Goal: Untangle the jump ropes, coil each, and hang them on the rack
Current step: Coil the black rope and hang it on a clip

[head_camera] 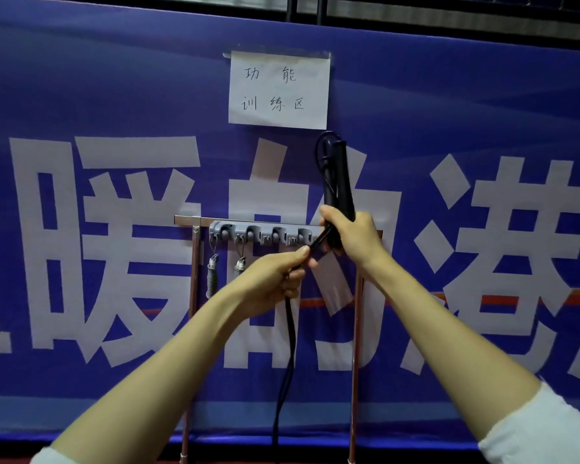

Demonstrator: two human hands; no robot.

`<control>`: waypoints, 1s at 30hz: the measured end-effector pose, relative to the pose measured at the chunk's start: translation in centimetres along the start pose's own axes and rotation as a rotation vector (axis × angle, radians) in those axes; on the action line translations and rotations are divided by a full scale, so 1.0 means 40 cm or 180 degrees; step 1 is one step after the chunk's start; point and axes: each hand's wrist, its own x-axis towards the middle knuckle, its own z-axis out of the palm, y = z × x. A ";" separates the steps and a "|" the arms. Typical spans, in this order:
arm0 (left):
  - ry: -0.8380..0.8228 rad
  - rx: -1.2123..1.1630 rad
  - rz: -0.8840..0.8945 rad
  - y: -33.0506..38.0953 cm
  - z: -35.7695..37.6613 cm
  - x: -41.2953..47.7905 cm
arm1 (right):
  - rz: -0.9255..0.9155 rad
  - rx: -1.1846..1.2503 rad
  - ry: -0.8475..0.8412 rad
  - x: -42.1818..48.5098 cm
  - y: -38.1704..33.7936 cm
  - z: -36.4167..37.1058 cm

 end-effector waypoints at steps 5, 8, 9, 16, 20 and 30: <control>-0.0002 0.0526 -0.0519 -0.029 -0.033 0.008 | -0.0072 -0.0208 -0.1078 -0.017 -0.042 -0.019; -0.0296 0.0509 -0.0354 -0.037 -0.058 0.014 | -0.0107 -0.0462 -0.1944 -0.035 -0.058 -0.026; -0.0428 0.0469 -0.0283 -0.035 -0.063 0.018 | -0.0082 -0.0458 -0.2139 -0.043 -0.065 -0.026; -0.0591 0.1037 -0.0392 0.063 -0.096 0.013 | -0.0111 -0.1059 -0.2771 -0.089 -0.109 -0.030; -0.0403 0.1539 -0.0471 0.103 -0.107 -0.007 | 0.0076 -0.1403 -0.2808 -0.101 -0.101 -0.034; -0.1029 0.2726 -0.0626 0.155 -0.100 -0.004 | 0.0604 -0.2005 -0.3456 -0.139 -0.030 0.018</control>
